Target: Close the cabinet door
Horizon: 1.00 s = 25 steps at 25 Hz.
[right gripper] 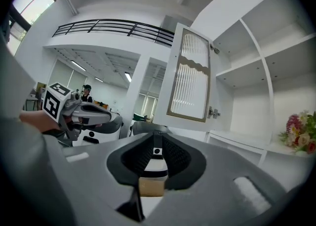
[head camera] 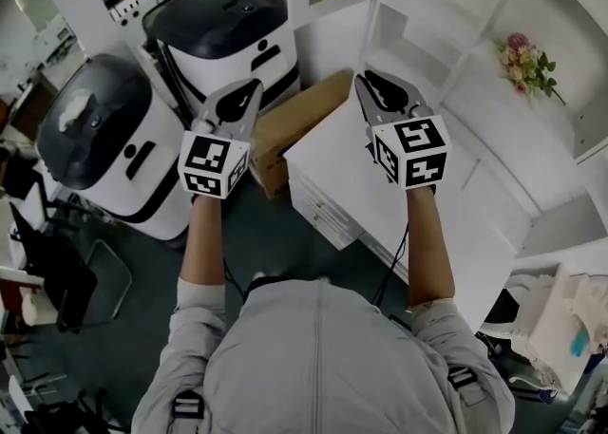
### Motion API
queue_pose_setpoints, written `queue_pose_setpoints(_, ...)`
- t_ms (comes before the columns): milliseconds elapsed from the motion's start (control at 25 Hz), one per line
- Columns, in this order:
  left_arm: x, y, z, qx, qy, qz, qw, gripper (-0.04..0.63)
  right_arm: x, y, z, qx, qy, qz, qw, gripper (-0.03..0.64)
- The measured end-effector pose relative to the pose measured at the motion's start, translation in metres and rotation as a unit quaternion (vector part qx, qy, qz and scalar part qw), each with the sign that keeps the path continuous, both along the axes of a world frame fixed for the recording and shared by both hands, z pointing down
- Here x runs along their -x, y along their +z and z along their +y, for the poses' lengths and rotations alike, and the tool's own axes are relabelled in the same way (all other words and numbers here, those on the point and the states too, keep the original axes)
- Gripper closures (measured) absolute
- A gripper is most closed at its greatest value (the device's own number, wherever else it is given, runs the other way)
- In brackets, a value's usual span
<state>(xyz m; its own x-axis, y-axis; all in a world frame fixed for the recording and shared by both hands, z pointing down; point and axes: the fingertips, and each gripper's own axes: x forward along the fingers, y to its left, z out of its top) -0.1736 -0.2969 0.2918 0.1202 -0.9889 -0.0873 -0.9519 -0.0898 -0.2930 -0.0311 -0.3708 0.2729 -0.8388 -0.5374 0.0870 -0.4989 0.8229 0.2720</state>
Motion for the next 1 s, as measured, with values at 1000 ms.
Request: queue_pose_setpoints(1000,0.157,0.007,-0.090,0.011,0.139,-0.002,0.9902,0.578,0.163,-0.046,-0.067,-0.021,0.142,-0.060,0.988,0.430)
